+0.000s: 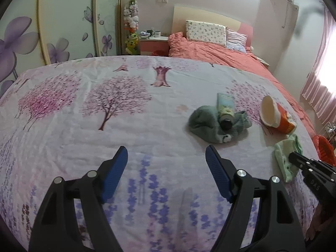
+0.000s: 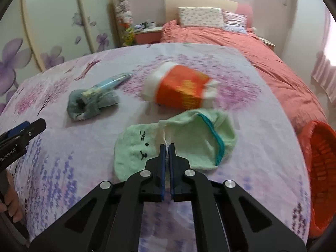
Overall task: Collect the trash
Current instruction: 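Grasp the green sock with the right tool and lift, then grasp the cream tube and grey cloth with the left tool while the right tool holds the sock, then lift the cream tube with the left tool, leaving the grey sock on the bed, then carry the tube and green sock into the orange basket and open both tools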
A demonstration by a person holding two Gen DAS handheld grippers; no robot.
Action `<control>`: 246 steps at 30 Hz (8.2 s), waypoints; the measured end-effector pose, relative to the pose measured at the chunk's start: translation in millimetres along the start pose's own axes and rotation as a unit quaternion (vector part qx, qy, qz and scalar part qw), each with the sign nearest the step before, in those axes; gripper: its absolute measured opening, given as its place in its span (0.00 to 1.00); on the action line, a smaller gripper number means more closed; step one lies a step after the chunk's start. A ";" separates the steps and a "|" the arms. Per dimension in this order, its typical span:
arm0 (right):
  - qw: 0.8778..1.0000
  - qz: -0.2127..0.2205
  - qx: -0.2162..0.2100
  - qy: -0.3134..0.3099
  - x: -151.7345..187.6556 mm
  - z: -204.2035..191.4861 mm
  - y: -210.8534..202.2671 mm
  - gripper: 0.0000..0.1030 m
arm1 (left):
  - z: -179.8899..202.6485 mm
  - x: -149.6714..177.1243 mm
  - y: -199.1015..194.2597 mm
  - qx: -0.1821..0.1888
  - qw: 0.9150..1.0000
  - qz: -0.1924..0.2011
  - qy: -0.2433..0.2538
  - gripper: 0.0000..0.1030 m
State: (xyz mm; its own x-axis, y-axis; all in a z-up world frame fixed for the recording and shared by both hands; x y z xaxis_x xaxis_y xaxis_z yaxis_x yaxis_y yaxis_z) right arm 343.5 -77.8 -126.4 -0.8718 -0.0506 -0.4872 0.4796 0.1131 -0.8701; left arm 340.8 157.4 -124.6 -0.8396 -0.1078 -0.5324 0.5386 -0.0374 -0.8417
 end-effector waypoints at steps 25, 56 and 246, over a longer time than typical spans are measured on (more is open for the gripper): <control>1.000 -0.016 -0.007 0.001 -6.0 -5.1 17.5 0.18 | 21.2 2.9 5.7 0.006 1.000 -0.011 0.018 0.73; 0.997 -0.011 -0.034 0.062 4.7 27.9 13.9 0.04 | 95.2 -54.5 62.5 0.014 0.996 -0.037 0.077 0.45; 0.993 -0.002 -0.056 0.106 37.4 71.6 -9.8 0.04 | 126.6 32.3 15.8 0.064 0.989 -0.074 0.108 0.38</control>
State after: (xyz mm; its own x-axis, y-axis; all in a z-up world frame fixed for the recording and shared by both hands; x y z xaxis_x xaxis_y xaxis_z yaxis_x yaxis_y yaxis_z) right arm 313.2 -151.9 -141.4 -0.8803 0.1570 -0.4476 0.4731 0.2229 -0.8523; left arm 331.2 27.5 -143.8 -0.8984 0.1227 -0.4216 0.4007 -0.1634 -0.9015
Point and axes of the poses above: each gripper's, at about its wrist camera, not at the fingertips, and y roughly the way its jaws point, z to its right, x to its underside, the point moved 9 cm from there along y, roughly the way its jaws point, and after that the axes turned 12 degrees about -z, right-handed, at the moved point
